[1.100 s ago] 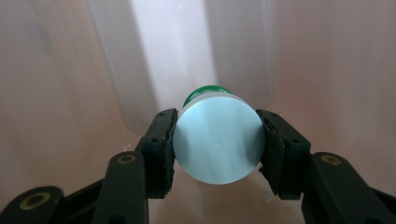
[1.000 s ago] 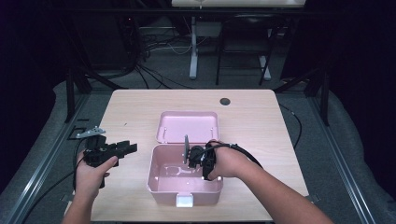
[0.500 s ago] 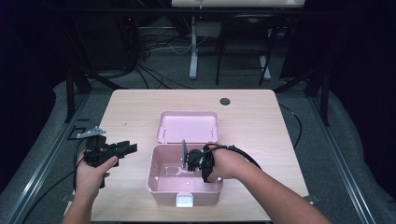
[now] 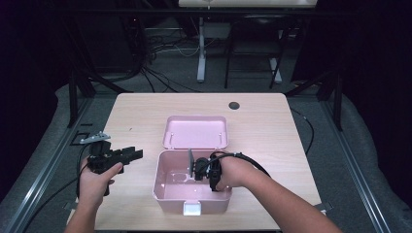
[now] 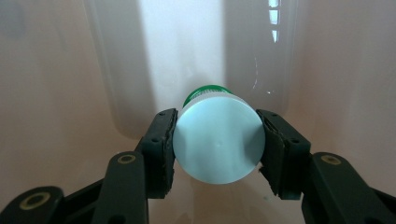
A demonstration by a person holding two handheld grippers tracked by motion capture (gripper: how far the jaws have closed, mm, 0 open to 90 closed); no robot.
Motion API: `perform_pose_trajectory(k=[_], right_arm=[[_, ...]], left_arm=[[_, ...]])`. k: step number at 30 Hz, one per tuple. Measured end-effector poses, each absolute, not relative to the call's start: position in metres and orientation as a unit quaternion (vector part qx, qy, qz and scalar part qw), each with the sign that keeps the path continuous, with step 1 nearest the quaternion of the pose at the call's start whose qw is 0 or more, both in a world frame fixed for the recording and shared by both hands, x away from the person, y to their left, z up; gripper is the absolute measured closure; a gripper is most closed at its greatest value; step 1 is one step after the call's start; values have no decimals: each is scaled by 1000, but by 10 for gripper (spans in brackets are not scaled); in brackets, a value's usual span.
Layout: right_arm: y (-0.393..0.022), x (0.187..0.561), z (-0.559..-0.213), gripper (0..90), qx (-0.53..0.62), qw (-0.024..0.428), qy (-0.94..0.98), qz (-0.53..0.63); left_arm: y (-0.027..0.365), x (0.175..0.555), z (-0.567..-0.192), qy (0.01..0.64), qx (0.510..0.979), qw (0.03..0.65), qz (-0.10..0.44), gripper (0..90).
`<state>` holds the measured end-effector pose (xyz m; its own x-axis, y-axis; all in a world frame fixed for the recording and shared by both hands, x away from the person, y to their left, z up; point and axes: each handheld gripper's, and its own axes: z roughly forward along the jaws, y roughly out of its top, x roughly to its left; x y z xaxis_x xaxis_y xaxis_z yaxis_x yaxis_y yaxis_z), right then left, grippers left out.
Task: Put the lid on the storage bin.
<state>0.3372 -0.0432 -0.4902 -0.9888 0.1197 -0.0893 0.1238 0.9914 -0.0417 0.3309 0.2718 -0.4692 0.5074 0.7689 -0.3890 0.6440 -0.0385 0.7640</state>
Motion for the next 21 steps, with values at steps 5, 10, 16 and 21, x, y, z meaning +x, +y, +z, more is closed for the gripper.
perform_pose_trajectory(k=[5, 10, 16, 21], right_arm=[[-42, 338, -492, 502, 60, 41, 997, -23], [-40, 338, -497, 502, 50, 42, 997, -36], [-40, 339, -500, 502, 47, 41, 997, -41], [-39, 339, -503, 502, 47, 42, 997, -47]], left_arm=[[272, 331, -469, 492, 717, 489, 65, 516], [272, 331, -469, 492, 717, 489, 65, 516], [273, 331, -470, 493, 718, 487, 64, 516], [273, 331, -470, 493, 718, 488, 64, 516]])
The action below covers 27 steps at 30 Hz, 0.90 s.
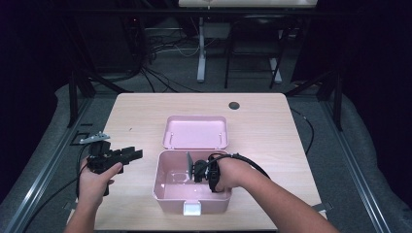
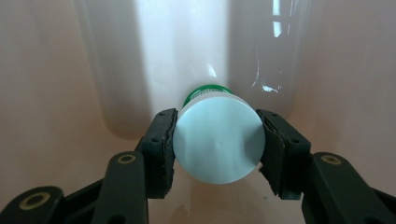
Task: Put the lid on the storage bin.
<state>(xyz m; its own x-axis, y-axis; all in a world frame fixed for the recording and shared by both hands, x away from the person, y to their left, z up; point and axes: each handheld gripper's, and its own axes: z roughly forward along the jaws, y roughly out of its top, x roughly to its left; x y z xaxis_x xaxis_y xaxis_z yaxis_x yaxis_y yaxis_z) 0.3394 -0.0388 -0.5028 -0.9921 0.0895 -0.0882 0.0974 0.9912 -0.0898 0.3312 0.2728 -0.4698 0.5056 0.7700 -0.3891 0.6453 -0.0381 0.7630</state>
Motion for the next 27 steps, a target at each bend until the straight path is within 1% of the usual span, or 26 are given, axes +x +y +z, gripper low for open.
perform_pose_trajectory(k=[6, 20, 27], right_arm=[[-38, 340, -507, 501, 54, 33, 997, -46], [-38, 339, -510, 491, 48, 41, 997, -50], [-39, 339, -504, 487, 51, 44, 997, -42]], left_arm=[[274, 331, -469, 493, 718, 488, 63, 516], [274, 331, -468, 492, 718, 489, 65, 516], [273, 330, -468, 491, 717, 490, 65, 516]])
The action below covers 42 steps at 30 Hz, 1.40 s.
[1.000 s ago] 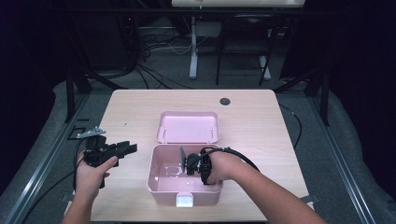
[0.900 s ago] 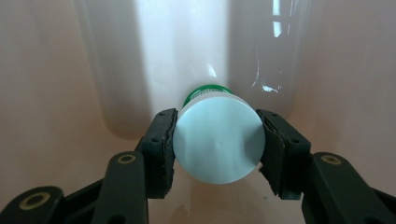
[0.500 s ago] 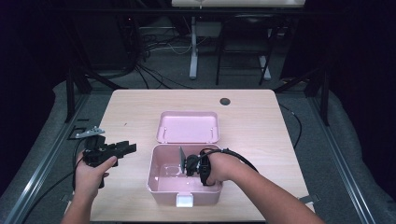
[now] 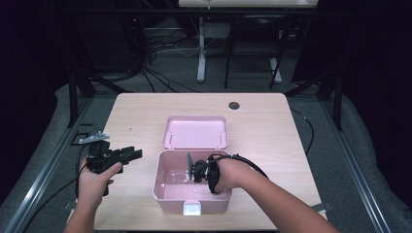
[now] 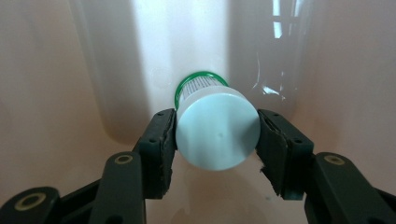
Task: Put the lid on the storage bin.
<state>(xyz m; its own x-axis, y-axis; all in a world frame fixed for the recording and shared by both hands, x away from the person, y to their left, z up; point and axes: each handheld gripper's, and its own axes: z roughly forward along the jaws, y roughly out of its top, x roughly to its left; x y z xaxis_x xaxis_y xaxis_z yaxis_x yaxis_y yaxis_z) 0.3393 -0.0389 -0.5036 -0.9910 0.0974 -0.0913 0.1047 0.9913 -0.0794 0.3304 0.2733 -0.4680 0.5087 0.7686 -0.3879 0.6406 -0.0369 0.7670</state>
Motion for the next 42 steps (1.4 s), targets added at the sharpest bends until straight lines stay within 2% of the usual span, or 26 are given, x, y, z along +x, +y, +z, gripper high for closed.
perform_pose_trajectory(k=[23, 29, 42], right_arm=[[-48, 332, -450, 514, 81, 60, 995, 14], [-56, 332, -440, 529, 109, 61, 992, 35], [-84, 331, -417, 572, 175, 93, 975, 103]], left_arm=[[265, 328, -466, 481, 726, 487, 63, 516], [261, 327, -467, 474, 733, 485, 60, 518], [251, 323, -462, 458, 745, 480, 62, 543]])
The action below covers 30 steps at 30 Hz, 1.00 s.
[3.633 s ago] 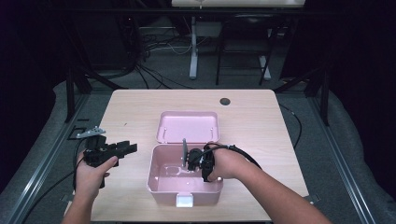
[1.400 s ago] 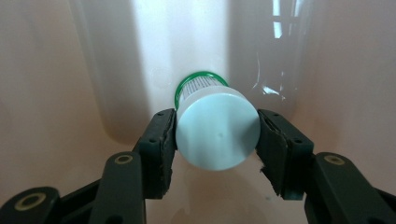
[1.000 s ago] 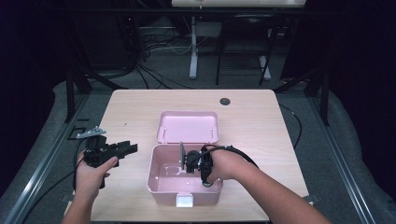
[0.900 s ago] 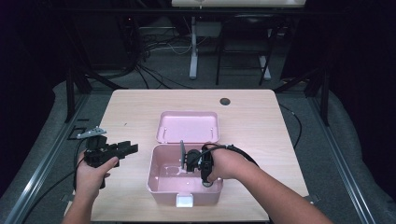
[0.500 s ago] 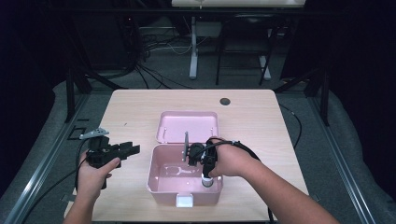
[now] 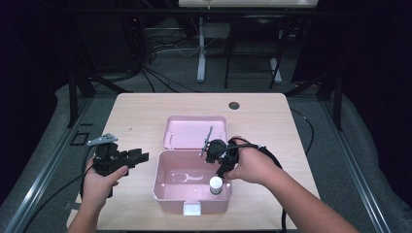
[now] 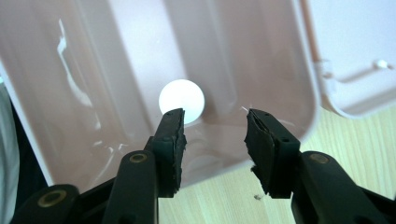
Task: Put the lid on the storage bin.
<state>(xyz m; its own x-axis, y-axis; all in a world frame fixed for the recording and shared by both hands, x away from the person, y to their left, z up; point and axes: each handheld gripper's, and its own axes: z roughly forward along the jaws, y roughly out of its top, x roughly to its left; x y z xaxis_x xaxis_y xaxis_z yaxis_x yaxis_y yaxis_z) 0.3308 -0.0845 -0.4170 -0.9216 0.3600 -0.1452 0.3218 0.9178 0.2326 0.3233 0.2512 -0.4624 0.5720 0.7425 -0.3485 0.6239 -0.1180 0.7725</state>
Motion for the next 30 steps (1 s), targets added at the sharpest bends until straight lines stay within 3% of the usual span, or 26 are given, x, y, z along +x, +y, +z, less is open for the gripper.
perform_pose_trajectory(k=[8, 21, 30], right_arm=[[-100, 339, -409, 572, 232, 124, 953, 148], [-118, 371, -414, 534, 310, 129, 922, 194], [-118, 391, -418, 563, 345, 130, 905, 213]], left_arm=[[244, 321, -460, 445, 755, 477, 61, 551], [233, 319, -459, 429, 771, 467, 64, 539], [224, 315, -459, 401, 792, 457, 51, 561]])
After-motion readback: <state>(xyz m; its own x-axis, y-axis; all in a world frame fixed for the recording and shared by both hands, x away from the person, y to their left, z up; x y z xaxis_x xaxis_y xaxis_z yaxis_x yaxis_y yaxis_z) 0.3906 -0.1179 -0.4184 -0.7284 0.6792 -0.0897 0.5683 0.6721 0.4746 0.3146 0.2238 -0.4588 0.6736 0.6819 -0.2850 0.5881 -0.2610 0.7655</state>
